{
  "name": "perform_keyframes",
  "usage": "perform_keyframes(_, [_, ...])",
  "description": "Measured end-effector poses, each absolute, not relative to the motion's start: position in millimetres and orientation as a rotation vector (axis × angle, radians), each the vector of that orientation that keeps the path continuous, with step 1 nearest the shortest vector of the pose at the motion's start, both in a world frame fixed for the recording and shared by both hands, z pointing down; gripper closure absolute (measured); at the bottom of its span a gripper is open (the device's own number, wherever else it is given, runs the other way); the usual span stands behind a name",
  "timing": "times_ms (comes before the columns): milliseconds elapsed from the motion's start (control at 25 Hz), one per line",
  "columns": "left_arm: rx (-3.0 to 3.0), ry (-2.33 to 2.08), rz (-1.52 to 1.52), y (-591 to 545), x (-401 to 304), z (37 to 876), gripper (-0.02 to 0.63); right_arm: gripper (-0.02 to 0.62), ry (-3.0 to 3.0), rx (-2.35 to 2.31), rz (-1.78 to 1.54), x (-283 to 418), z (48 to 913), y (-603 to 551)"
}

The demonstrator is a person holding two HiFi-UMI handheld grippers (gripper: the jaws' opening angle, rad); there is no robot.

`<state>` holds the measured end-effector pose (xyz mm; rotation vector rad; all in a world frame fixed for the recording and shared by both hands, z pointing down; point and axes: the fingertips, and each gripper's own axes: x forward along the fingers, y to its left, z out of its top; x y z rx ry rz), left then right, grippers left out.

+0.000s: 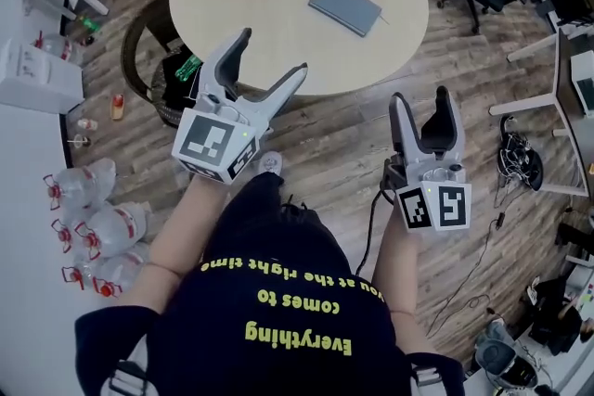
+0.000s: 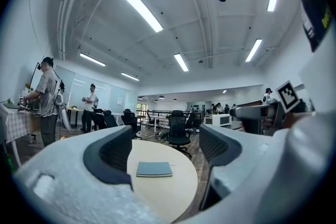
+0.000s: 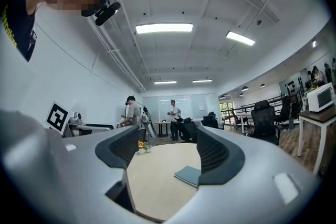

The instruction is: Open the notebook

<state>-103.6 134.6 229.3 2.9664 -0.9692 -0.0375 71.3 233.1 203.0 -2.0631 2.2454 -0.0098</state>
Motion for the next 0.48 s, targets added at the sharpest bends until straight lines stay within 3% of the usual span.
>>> perform_keyframes(480, [2.976, -0.836, -0.015, 29, -94, 242, 0.202, 0.227, 2.203, -2.151, -0.031, 70, 209, 139])
